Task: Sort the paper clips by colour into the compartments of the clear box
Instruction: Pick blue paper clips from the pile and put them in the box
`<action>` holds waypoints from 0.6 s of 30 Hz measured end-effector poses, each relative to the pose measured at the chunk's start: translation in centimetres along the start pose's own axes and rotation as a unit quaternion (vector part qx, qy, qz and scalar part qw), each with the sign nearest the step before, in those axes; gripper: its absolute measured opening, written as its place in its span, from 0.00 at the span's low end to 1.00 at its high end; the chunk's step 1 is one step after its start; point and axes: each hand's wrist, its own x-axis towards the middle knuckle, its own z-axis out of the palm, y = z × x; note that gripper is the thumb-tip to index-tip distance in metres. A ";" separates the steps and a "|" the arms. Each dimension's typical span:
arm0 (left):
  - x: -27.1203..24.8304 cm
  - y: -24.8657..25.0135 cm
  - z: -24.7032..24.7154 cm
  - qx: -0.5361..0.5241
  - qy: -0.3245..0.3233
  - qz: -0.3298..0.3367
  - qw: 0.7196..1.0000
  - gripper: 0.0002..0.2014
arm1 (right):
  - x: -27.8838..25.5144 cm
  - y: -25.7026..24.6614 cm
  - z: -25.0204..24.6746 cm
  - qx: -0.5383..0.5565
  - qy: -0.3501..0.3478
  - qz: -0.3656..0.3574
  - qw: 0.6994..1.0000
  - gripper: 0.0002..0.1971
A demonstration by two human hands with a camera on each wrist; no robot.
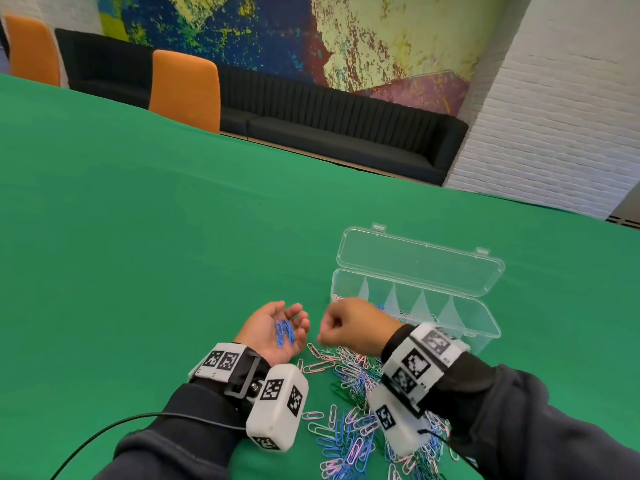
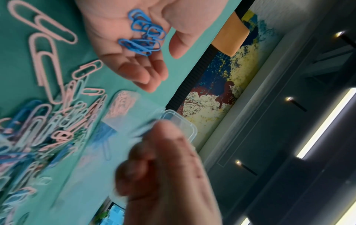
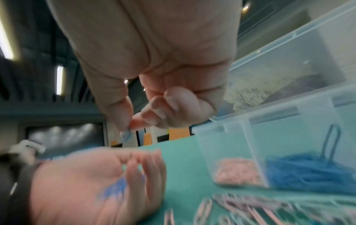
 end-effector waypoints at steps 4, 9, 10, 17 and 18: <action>-0.2 -1.0 0.5 0.048 -0.018 -0.056 0.997 0.20 | -0.2 0.9 -2.2 0.126 0.060 -0.027 0.990 0.06; -0.5 -0.5 0.6 0.040 -0.039 -0.084 0.995 0.17 | -1.3 2.6 0.0 -0.033 -0.066 0.012 0.997 0.09; -0.4 -0.4 0.5 0.039 -0.045 -0.083 0.995 0.18 | -1.5 2.8 0.6 -0.056 -0.086 0.014 0.995 0.08; -0.5 -0.5 0.5 0.038 -0.047 -0.067 0.996 0.18 | -1.1 3.9 1.3 -0.198 -0.060 0.069 0.976 0.05; -0.5 -0.5 0.5 0.037 -0.043 -0.063 0.996 0.18 | -1.1 4.0 1.2 -0.199 -0.054 0.068 0.976 0.05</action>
